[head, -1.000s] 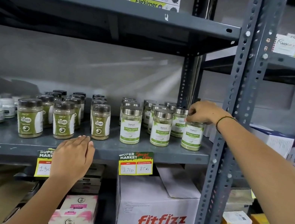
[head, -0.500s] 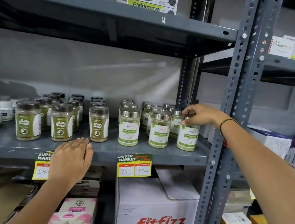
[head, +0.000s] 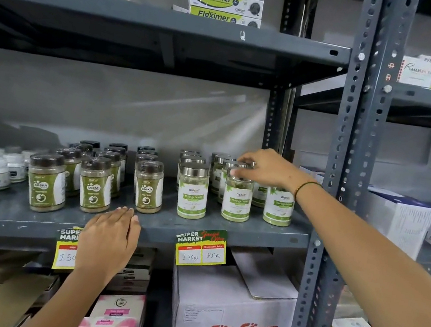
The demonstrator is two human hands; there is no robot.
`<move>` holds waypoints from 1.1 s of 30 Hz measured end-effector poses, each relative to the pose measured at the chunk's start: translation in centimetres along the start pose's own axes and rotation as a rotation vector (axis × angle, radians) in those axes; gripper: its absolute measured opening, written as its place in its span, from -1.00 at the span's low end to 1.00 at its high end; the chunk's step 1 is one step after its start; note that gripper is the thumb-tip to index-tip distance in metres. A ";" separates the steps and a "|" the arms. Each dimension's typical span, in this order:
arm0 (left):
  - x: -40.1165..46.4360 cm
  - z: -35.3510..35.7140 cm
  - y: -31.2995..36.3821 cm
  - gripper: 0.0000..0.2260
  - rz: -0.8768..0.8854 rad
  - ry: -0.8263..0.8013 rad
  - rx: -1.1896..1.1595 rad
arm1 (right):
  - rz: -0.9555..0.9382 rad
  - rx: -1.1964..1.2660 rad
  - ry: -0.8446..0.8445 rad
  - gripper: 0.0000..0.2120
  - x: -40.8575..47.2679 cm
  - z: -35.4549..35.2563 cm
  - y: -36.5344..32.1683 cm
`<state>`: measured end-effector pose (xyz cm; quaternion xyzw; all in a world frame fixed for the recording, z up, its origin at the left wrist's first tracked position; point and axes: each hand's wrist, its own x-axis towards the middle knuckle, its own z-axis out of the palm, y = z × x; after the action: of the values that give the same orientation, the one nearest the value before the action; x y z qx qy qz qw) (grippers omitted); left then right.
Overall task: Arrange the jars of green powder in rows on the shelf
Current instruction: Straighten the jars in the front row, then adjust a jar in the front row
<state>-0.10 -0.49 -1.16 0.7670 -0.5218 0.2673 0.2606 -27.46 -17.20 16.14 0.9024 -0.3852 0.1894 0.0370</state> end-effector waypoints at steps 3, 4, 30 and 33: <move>0.1 0.1 0.1 -0.56 0.001 0.003 0.000 | 0.009 -0.035 -0.007 -0.36 0.5 0.5 -0.5; 0.1 0.1 0.1 -0.56 0.001 0.004 -0.001 | 0.008 -0.040 -0.007 -0.38 0.6 0.6 -0.5; 0.1 -0.3 0.2 -0.57 -0.025 -0.007 -0.021 | -0.284 0.132 0.322 -0.45 3.3 1.1 -10.4; 0.1 -0.3 0.3 -0.57 -0.015 -0.007 -0.022 | -0.308 0.064 0.174 -0.45 5.0 2.3 -13.6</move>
<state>-0.36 -0.43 -0.78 0.7690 -0.5198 0.2566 0.2694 -13.97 -11.60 16.92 0.9316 -0.2319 0.2709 0.0700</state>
